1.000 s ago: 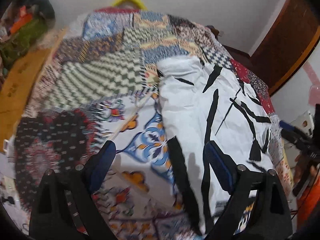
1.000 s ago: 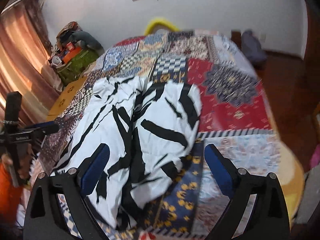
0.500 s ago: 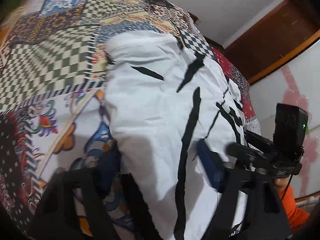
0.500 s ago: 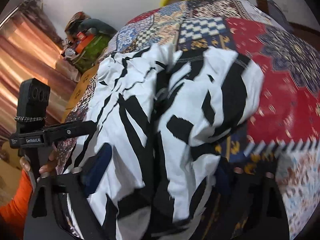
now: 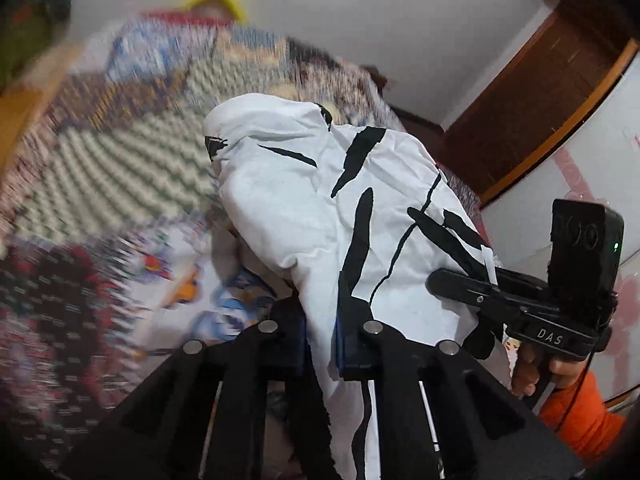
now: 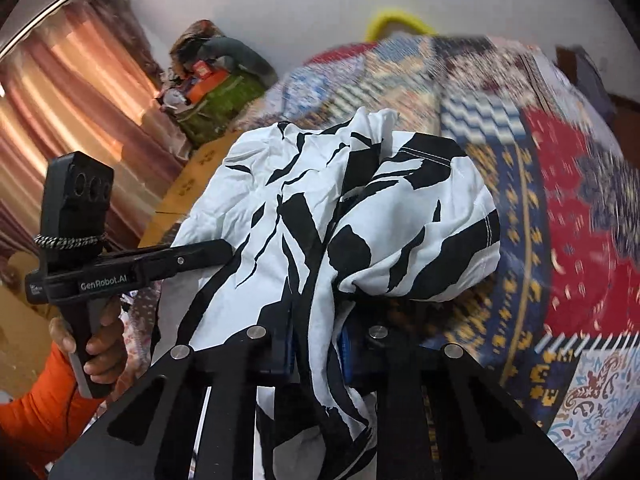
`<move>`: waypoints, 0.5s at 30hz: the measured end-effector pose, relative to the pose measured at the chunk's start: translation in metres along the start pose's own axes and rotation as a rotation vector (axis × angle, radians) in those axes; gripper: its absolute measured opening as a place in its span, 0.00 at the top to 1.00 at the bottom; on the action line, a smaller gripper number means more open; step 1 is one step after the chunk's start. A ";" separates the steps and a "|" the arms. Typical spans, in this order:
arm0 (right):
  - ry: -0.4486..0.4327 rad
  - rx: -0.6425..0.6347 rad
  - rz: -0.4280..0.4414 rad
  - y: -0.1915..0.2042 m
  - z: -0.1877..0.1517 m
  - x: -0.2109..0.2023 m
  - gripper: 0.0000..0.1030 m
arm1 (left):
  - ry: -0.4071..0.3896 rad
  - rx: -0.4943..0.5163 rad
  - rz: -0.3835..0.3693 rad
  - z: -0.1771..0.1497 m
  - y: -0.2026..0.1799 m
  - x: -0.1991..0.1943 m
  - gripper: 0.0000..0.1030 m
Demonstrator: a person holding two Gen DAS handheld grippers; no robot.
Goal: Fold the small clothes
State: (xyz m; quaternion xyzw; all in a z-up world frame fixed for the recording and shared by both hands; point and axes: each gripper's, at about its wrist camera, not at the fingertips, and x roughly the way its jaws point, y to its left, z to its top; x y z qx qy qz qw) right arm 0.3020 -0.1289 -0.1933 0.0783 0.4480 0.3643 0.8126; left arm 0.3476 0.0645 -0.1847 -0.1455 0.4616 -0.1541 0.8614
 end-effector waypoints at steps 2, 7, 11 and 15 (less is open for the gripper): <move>-0.028 -0.031 0.011 0.021 0.007 -0.004 0.85 | -0.056 0.028 0.033 0.003 0.002 -0.029 0.90; -0.086 -0.084 0.059 0.081 0.025 0.001 0.85 | -0.158 0.060 0.113 0.006 0.025 -0.100 0.90; -0.085 -0.118 0.103 0.121 0.038 0.022 0.85 | -0.196 0.045 0.177 0.001 0.056 -0.137 0.90; -0.049 -0.128 0.132 0.146 0.047 0.061 0.85 | -0.181 0.023 0.227 -0.008 0.098 -0.147 0.90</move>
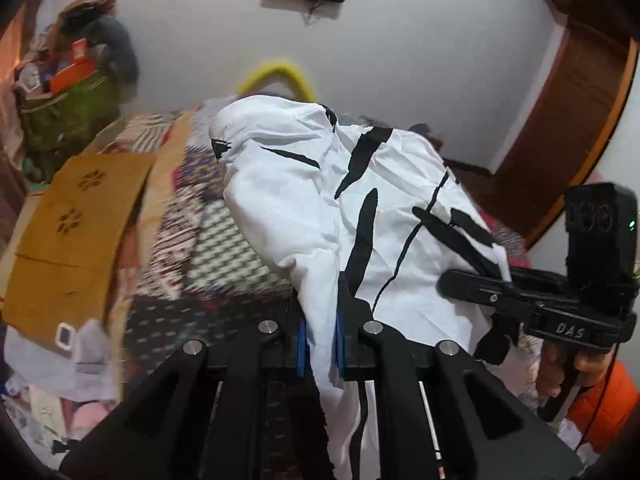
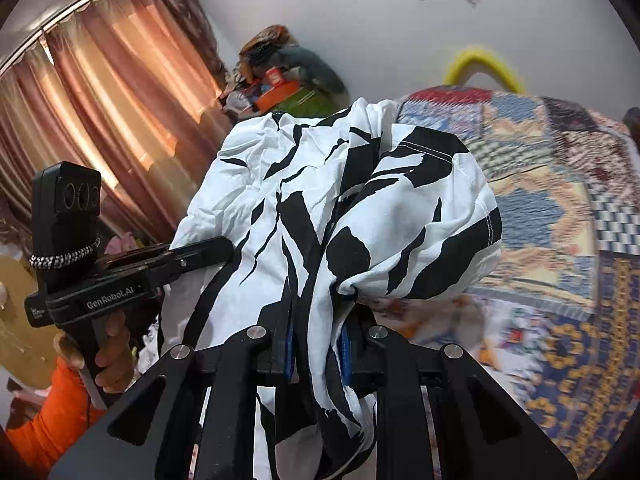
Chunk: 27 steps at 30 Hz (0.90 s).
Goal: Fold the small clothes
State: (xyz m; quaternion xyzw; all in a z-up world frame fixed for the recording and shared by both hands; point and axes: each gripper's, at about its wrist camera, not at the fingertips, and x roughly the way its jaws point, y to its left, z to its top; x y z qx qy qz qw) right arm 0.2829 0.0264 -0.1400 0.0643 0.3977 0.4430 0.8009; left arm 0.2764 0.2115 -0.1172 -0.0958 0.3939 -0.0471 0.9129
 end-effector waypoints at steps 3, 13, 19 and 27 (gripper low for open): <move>0.073 0.007 0.010 0.002 -0.004 0.040 0.85 | 0.046 -0.010 0.031 -0.012 0.028 0.020 0.90; 0.334 0.035 -0.077 -0.032 -0.030 0.141 0.70 | 0.271 -0.030 0.126 -0.073 0.087 0.116 0.74; 0.312 -0.044 -0.156 -0.037 -0.027 0.112 0.55 | 0.239 -0.069 0.140 -0.074 0.096 0.094 0.65; 0.171 -0.161 -0.156 0.002 -0.013 0.072 0.55 | 0.108 -0.120 0.086 -0.054 0.088 0.041 0.63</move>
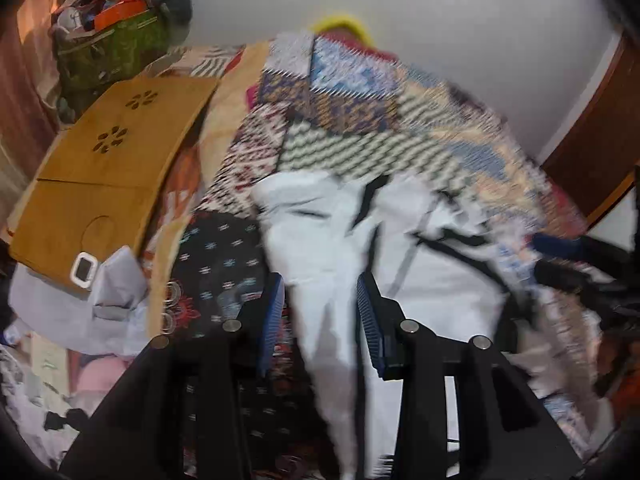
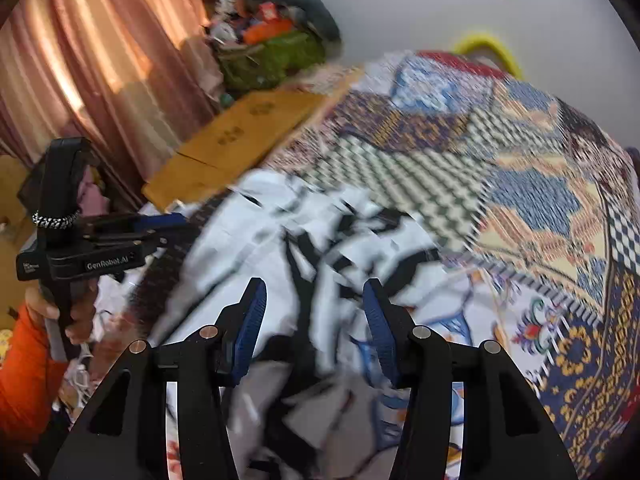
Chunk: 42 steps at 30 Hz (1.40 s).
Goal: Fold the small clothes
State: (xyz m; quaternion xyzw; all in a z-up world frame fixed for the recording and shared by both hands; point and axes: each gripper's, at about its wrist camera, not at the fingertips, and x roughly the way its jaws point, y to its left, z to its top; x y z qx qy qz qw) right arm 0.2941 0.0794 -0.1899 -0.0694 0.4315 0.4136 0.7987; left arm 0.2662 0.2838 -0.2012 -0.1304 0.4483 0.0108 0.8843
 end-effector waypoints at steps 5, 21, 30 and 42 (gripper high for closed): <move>0.061 -0.015 0.085 0.018 -0.001 0.029 0.55 | 0.082 -0.017 -0.058 -0.016 -0.013 0.025 0.62; 0.135 -0.135 -0.014 0.031 -0.055 0.016 0.55 | 0.139 0.015 -0.034 -0.073 -0.033 0.010 0.58; 0.146 -0.110 -0.067 0.017 -0.086 -0.002 0.53 | 0.151 0.013 0.031 -0.109 -0.032 0.004 0.48; -0.120 -0.079 -0.067 0.036 -0.078 -0.106 0.52 | -0.082 -0.051 0.130 -0.107 -0.044 -0.119 0.49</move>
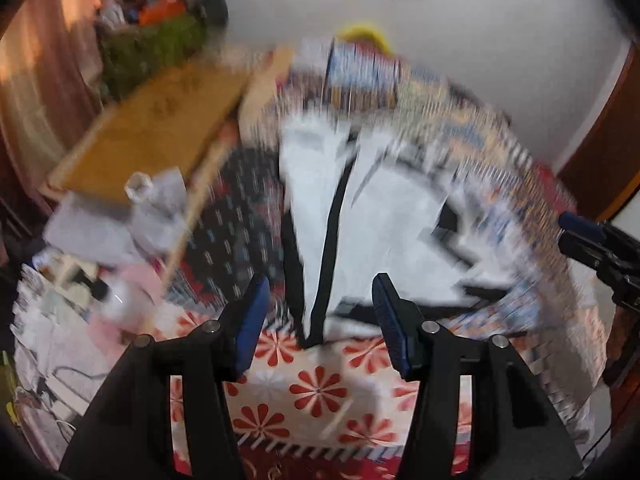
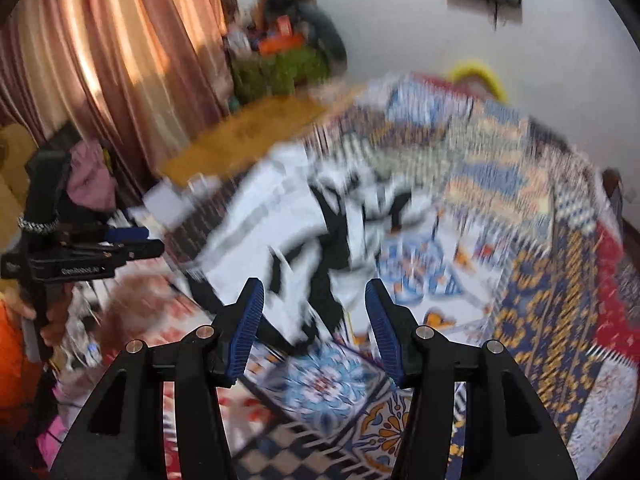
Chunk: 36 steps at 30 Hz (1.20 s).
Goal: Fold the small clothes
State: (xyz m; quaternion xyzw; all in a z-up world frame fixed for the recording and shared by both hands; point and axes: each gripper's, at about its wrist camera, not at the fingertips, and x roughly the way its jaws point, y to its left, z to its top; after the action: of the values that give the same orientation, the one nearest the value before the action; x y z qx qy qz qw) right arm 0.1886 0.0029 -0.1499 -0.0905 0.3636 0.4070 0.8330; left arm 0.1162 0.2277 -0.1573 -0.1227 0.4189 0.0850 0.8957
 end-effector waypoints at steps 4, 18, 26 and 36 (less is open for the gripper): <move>-0.187 -0.022 0.021 0.022 0.019 -0.061 0.52 | -0.217 0.014 -0.007 0.016 -0.025 -0.078 0.48; -0.570 -0.109 -0.006 0.100 0.006 -0.193 0.51 | -0.661 0.129 0.050 -0.028 -0.107 -0.231 0.41; -0.579 -0.109 -0.085 0.109 -0.006 -0.192 0.12 | -0.669 0.100 0.049 -0.047 -0.105 -0.236 0.11; -0.587 -0.073 -0.126 0.108 -0.014 -0.194 0.00 | -0.711 0.115 0.058 -0.063 -0.112 -0.246 0.00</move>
State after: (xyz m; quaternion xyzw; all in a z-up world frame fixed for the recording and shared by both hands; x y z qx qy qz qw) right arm 0.0230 -0.0517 -0.0124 -0.0214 0.0860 0.3763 0.9223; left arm -0.0571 0.0907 0.0098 -0.0229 0.0885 0.1242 0.9880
